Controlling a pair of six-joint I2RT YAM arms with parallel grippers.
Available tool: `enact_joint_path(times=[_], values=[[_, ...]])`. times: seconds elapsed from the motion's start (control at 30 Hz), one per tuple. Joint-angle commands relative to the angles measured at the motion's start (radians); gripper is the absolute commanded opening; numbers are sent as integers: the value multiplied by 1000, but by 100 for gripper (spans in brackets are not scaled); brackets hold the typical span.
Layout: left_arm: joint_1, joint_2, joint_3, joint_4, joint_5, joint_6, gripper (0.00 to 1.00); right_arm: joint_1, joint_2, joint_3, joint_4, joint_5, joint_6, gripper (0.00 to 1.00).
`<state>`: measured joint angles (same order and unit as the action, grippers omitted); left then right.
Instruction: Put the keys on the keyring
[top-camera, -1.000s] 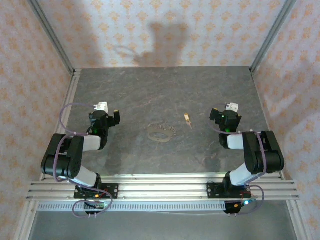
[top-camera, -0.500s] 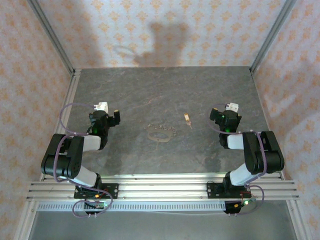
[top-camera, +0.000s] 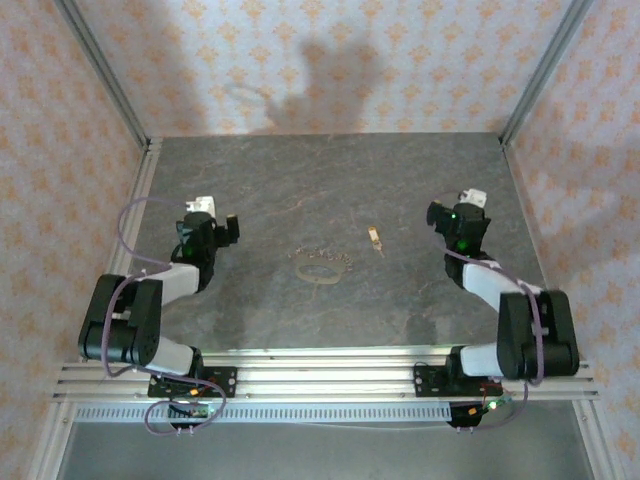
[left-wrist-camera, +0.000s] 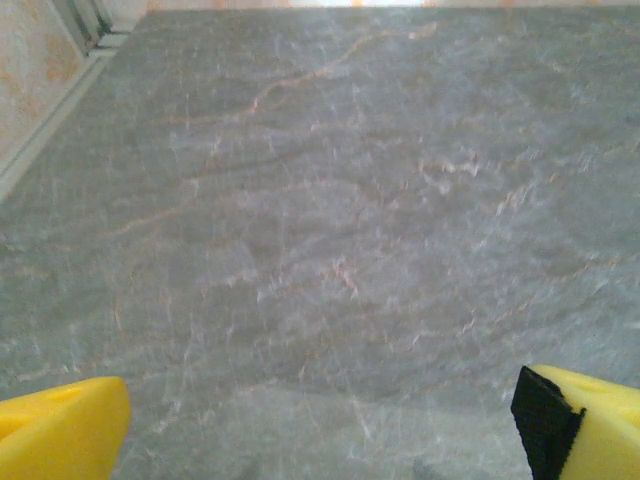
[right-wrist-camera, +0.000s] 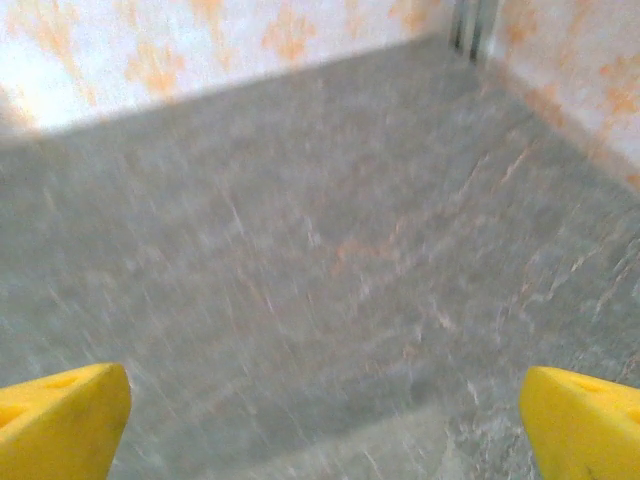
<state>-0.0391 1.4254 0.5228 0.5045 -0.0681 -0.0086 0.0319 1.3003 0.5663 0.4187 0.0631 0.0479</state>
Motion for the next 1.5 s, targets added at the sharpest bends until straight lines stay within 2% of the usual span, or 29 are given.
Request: enact_joint_path(times=[0.0, 0.07, 0.2, 0.33, 0.4, 0.5, 0.7, 0.97, 1.13, 1.47], values=[[6, -87, 100, -230, -29, -30, 100, -6, -106, 65, -267, 150, 251, 99], [2, -125, 157, -344, -29, -57, 100, -6, -112, 103, -377, 177, 346, 99], [-30, -217, 232, -529, -27, -147, 100, -4, -134, 131, -451, -48, 378, 100], [-110, -332, 247, -672, -7, -265, 100, 10, -83, 152, -522, -282, 392, 83], [-158, -375, 229, -699, 2, -329, 100, 33, -62, 144, -526, -354, 400, 78], [-240, -430, 181, -716, -8, -435, 100, 101, -62, 126, -551, -360, 404, 78], [-390, -470, 94, -692, -72, -638, 100, 229, -110, 80, -589, -289, 436, 80], [-571, -368, 44, -585, -125, -772, 100, 374, -38, 81, -528, -316, 491, 74], [-628, -290, 17, -493, -130, -826, 100, 494, 68, 133, -527, -245, 516, 72], [-666, -196, 20, -426, -124, -878, 100, 619, 285, 285, -552, -190, 520, 65]])
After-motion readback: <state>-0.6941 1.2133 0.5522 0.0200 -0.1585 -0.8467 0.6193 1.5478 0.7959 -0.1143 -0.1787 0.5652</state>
